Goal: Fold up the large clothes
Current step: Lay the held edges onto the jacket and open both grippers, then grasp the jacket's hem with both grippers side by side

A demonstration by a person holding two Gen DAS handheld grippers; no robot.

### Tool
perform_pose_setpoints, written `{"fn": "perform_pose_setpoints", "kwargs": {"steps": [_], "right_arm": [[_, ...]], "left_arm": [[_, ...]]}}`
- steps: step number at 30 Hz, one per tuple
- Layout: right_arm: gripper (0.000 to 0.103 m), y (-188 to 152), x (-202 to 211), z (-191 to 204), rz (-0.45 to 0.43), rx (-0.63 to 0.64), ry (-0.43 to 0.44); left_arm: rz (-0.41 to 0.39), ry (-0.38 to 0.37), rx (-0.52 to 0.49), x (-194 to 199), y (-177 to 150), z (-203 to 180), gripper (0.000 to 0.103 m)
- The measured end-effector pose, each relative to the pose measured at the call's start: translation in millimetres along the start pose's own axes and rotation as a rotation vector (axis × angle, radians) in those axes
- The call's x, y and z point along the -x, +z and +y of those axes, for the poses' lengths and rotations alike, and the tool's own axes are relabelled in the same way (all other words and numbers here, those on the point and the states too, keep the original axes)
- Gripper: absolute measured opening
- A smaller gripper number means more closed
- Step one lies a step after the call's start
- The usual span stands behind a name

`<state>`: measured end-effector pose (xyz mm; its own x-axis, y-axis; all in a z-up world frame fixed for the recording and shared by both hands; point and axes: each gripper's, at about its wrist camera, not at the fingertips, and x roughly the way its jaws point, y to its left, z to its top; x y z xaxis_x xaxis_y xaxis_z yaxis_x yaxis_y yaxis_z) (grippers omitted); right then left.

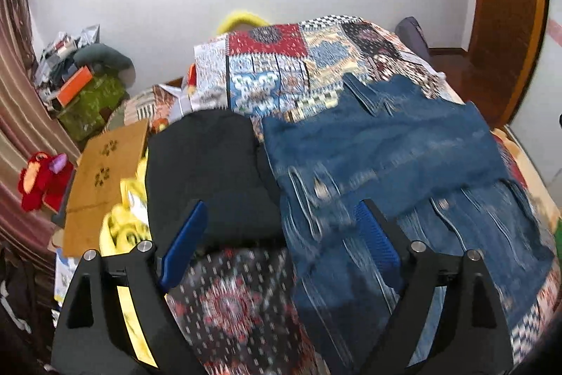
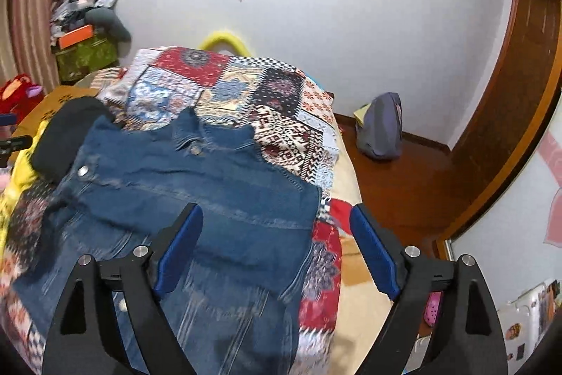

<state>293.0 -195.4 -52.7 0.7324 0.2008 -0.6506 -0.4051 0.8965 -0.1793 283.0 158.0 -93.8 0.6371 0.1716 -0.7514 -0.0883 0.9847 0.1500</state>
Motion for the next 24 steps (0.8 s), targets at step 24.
{"fn": "perform_pose_setpoints", "kwargs": {"steps": [24], "right_arm": [[0.083, -164, -49, -26, 0.418, -0.227, 0.079]], "left_arm": [[0.432, -0.358, 0.158, -55, -162, -25, 0.087]]}}
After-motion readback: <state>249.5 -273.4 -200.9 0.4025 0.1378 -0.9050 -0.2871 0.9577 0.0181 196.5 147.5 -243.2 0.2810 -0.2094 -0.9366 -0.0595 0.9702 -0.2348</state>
